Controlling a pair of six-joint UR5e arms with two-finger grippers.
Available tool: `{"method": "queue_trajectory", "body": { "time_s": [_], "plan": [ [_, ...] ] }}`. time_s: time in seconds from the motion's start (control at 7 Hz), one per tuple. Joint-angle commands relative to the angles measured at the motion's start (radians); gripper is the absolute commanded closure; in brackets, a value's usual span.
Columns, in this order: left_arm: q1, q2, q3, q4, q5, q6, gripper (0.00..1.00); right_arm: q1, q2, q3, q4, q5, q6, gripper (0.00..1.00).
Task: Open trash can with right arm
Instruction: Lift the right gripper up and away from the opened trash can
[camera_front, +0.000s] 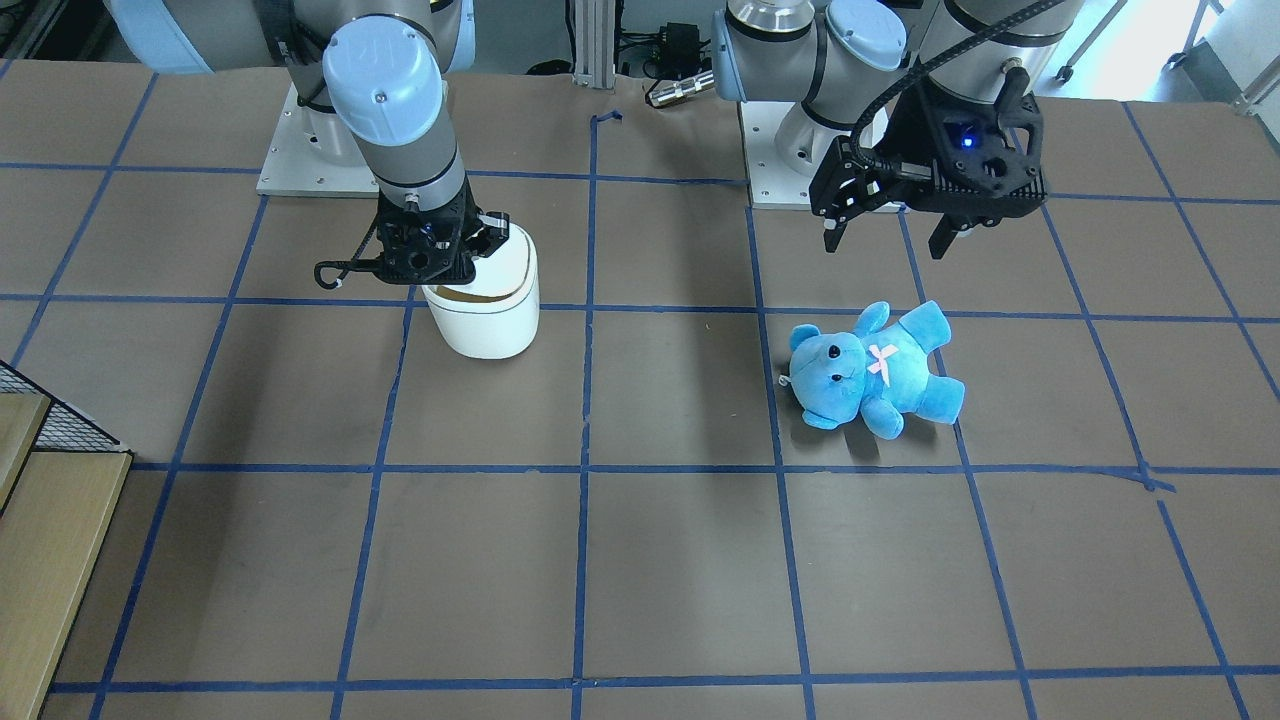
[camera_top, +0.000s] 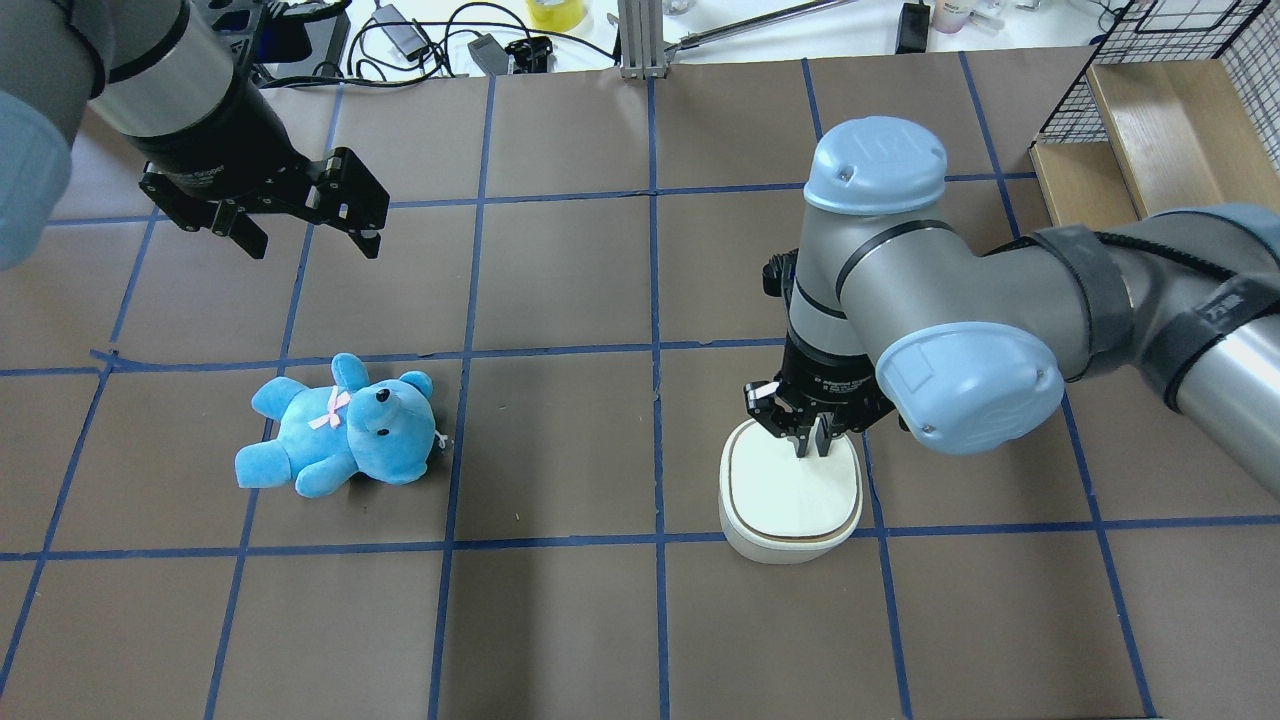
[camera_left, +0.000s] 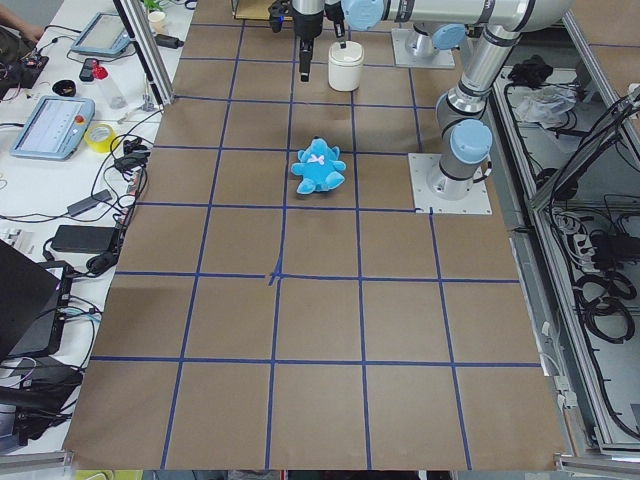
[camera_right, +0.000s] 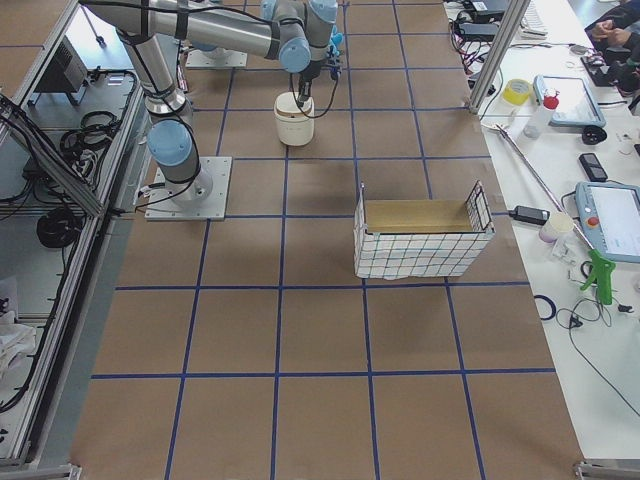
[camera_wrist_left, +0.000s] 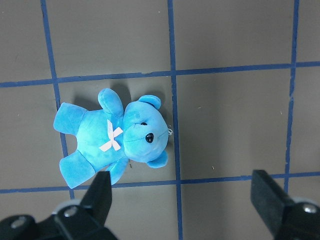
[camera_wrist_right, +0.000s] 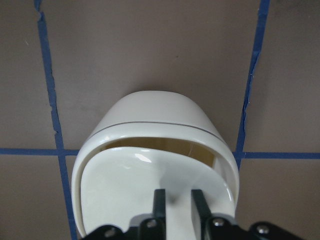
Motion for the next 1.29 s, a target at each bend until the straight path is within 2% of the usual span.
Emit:
{"method": "queue_trajectory", "body": {
  "time_s": [0.0, 0.14, 0.29, 0.43, 0.57, 0.71, 1.14],
  "plan": [
    [0.0, 0.0, 0.0, 0.0, 0.0, 0.0, 0.0, -0.007, -0.017, -0.221, 0.168, -0.027, -0.002, 0.0],
    [0.0, 0.0, 0.0, 0.0, 0.0, 0.0, 0.0, -0.033, -0.011, -0.386, 0.298, -0.065, -0.002, 0.0],
    [0.0, 0.0, 0.0, 0.0, 0.0, 0.0, 0.0, -0.082, -0.002, -0.482, 0.374, -0.066, -0.003, 0.0],
    [0.0, 0.0, 0.0, 0.0, 0.0, 0.0, 0.0, -0.135, -0.002, -0.51, 0.373, -0.06, -0.023, 0.0],
    [0.0, 0.0, 0.0, 0.0, 0.002, 0.0, 0.0, -0.168, 0.0, -0.509, 0.288, -0.063, -0.118, 0.0],
    [0.0, 0.0, 0.0, 0.0, 0.002, 0.0, 0.0, -0.171, 0.0, -0.501, 0.228, -0.053, -0.135, 0.0],
    [0.0, 0.0, 0.0, 0.0, 0.0, 0.0, 0.0, -0.168, -0.002, -0.497, 0.232, -0.049, -0.134, 0.0]
  ]
}}
